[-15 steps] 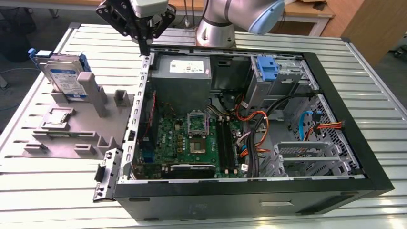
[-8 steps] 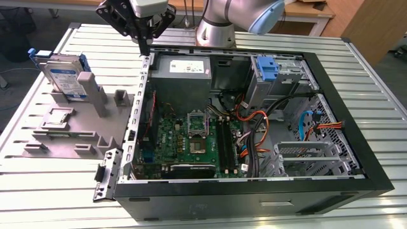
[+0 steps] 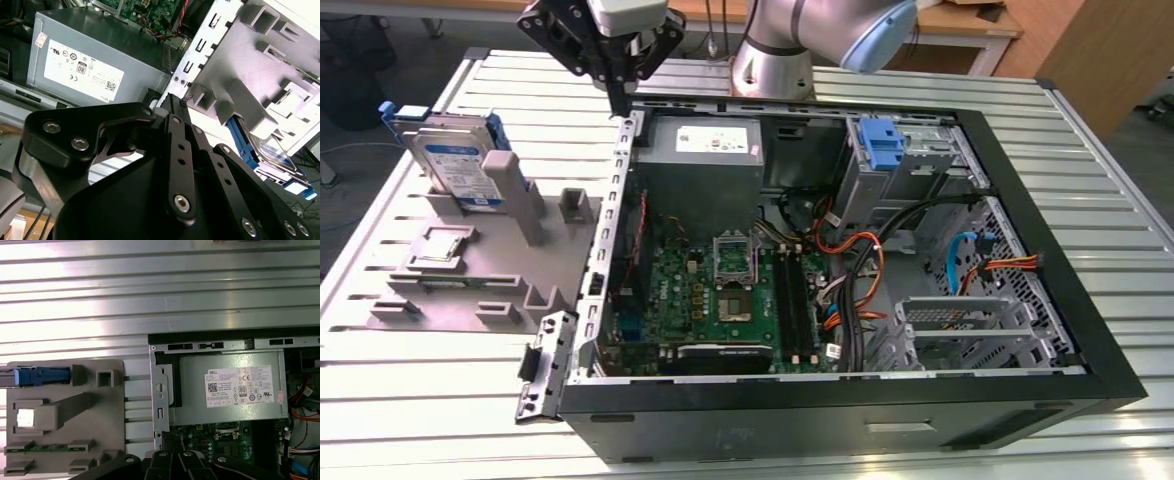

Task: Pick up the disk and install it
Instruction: 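Reach for the disk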

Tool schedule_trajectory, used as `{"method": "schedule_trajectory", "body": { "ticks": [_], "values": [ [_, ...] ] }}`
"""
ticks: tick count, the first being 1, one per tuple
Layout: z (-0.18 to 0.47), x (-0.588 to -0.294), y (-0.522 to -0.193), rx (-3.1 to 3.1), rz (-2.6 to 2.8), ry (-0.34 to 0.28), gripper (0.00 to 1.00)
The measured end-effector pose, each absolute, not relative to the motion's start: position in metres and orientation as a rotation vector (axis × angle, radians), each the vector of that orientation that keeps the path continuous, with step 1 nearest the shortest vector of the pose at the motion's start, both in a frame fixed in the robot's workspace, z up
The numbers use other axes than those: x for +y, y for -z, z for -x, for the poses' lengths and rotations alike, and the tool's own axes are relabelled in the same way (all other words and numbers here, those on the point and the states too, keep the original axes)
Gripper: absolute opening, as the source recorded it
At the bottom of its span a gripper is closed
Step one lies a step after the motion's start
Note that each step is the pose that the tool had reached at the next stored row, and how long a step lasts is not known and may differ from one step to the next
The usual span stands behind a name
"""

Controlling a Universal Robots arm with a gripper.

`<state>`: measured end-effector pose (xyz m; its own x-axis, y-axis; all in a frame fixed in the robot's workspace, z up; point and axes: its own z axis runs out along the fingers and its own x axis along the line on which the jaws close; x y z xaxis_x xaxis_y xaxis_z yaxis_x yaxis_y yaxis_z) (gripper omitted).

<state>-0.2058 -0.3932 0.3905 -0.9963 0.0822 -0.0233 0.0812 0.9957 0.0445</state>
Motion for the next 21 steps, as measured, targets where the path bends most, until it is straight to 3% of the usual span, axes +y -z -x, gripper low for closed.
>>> {"method": "schedule_trajectory", "body": {
  "ticks": [21],
  "values": [
    [0.226, -0.39, -0.39, 3.113, -0.127, -0.068, 0.1]
  ]
}}
